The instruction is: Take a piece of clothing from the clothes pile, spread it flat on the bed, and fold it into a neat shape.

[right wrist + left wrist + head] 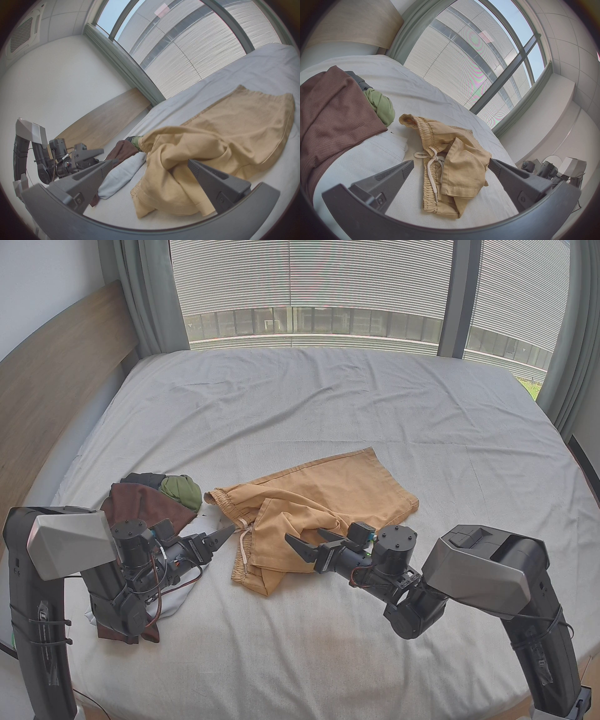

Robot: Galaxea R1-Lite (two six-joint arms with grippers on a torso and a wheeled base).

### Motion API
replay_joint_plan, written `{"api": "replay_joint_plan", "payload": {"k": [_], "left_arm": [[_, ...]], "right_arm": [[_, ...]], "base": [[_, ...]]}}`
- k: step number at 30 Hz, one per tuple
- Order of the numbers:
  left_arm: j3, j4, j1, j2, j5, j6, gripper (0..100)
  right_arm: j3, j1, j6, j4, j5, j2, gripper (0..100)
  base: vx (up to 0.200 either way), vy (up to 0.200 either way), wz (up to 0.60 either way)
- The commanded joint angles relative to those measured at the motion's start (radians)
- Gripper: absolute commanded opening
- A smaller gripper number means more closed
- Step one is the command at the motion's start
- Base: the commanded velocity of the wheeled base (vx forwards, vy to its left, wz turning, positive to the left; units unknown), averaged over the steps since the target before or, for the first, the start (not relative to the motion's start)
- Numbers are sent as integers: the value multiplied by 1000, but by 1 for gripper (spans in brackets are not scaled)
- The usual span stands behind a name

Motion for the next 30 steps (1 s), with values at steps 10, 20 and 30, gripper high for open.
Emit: {"api": "replay_joint_plan", "payload": {"k": [10, 20, 30], "left_arm": [[3, -1, -8, 10, 4, -1, 100], [0, -1, -5, 8, 4, -1, 100], [-1, -1, 0, 6, 2, -1, 100]], "right_arm": [[280, 53, 202, -51, 0, -102, 100], [151, 49, 530, 131, 1, -66, 100], [-4, 53, 556, 183, -3, 55, 100]], "base": [[0, 0, 0], [0, 0, 0], [0, 0, 0]]}}
